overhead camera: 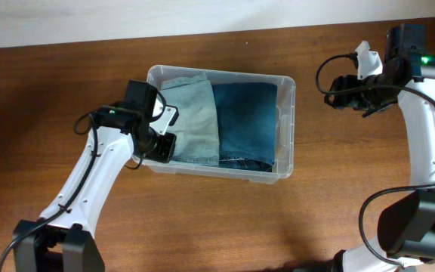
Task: Pack container
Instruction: 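Push the light-blue jeans down and tuck them with the left gripper, then press the light-blue jeans flat along the bin's left wall with left gripper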
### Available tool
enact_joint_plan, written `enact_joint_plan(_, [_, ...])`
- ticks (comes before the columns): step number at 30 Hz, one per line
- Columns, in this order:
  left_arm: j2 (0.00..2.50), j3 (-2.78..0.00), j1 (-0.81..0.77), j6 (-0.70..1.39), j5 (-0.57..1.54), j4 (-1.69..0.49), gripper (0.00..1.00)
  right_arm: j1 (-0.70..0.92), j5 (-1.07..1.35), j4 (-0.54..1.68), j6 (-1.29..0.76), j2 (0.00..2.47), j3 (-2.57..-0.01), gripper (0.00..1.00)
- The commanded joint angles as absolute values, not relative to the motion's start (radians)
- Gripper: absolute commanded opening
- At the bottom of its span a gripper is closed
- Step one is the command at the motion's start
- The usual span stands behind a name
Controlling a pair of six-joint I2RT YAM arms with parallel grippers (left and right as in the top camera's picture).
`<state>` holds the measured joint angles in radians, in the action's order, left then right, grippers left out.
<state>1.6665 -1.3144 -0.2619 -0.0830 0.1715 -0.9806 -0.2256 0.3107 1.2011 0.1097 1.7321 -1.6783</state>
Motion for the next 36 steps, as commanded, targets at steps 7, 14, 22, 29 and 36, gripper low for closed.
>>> enact_joint_plan(7, [1.673, -1.310, -0.264, -0.073, 0.108, -0.884, 0.51, -0.223, 0.302, 1.210, 0.116, 1.703, -1.694, 0.70])
enact_joint_plan(14, [1.681, -1.302, -0.303, -0.037, 0.126, -0.959, 0.50, -0.223, 0.302, 1.209, 0.116, 1.703, -1.694, 0.70])
enact_joint_plan(22, [1.789, -1.239, -0.320, -0.038, 0.083, -0.921, 0.45, -0.223, 0.302, 1.210, 0.116, 1.703, -1.694, 0.70])
enact_joint_plan(29, [1.804, -1.275, -0.320, -0.038, -0.076, -0.853, 0.45, -0.223, 0.302, 1.213, 0.116, 1.703, -1.694, 0.70])
enact_joint_plan(36, [1.733, -1.445, -0.320, -0.038, -0.076, -0.900, 0.54, -0.223, 0.302, 1.211, 0.116, 1.703, -1.694, 0.70])
